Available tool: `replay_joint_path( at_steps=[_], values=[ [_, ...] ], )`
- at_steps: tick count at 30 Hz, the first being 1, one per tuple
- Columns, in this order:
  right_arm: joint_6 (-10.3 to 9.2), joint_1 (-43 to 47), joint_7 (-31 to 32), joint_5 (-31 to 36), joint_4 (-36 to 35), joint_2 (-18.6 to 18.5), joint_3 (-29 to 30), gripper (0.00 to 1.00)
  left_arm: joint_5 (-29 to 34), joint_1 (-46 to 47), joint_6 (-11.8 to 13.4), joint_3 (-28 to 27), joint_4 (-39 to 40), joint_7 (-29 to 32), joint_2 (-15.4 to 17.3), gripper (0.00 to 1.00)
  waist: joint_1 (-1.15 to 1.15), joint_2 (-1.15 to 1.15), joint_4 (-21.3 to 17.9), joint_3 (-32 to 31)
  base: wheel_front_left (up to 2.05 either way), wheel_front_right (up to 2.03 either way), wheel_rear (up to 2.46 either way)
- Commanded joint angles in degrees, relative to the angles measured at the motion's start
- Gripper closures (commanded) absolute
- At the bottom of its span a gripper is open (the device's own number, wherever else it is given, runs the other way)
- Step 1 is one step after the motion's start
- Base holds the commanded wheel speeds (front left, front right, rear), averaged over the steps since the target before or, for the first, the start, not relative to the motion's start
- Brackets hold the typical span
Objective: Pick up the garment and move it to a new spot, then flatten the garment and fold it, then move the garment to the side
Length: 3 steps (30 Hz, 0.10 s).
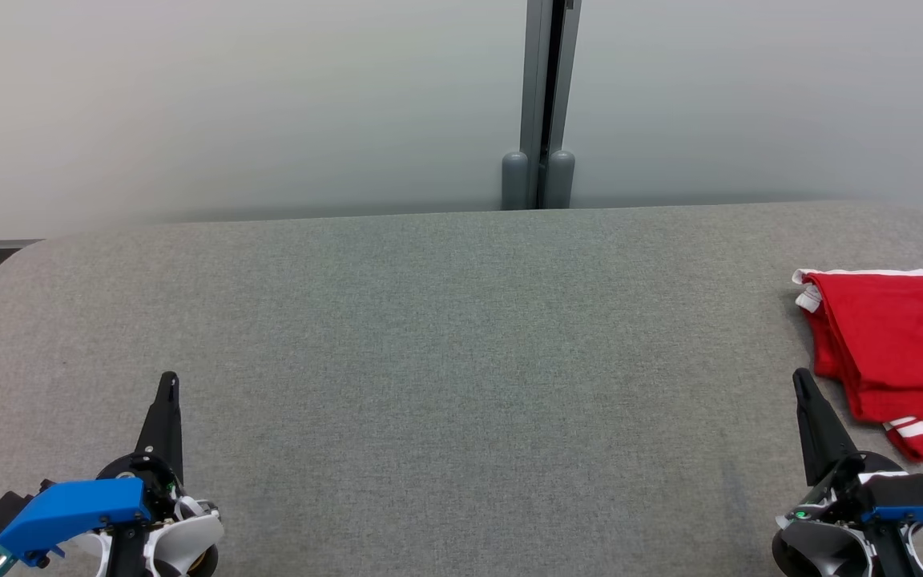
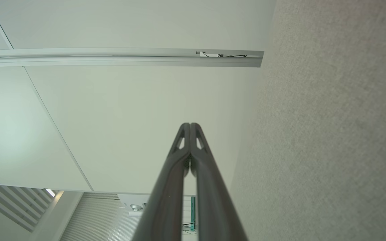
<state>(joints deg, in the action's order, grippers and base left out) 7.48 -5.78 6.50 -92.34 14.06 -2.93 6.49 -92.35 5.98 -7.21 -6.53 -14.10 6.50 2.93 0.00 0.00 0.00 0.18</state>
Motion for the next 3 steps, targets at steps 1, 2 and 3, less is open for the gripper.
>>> replay_joint_path(
  at_steps=[1, 2, 3],
  values=[
    [0.02, -0.79, 0.23, -0.14, -0.17, 0.11, 0.13, 1.0, -0.11, 0.51, -0.51, -0.11, 0.22, 0.28, -0.11, 1.0, 0.0, 0.0, 0.0, 0.0, 0.0, 0.0, 0.0],
    [0.01, -0.79, 0.23, -0.14, -0.17, 0.11, 0.13, 1.0, -0.11, 0.51, -0.51, -0.11, 0.22, 0.28, -0.11, 1.0, 0.0, 0.0, 0.0, 0.0, 0.0, 0.0, 0.0],
    [0.02, -0.79, 0.23, -0.14, -0.17, 0.11, 0.13, 1.0, -0.11, 0.51, -0.51, -0.11, 0.22, 0.28, -0.11, 1.0, 0.0, 0.0, 0.0, 0.0, 0.0, 0.0, 0.0]
  ],
)
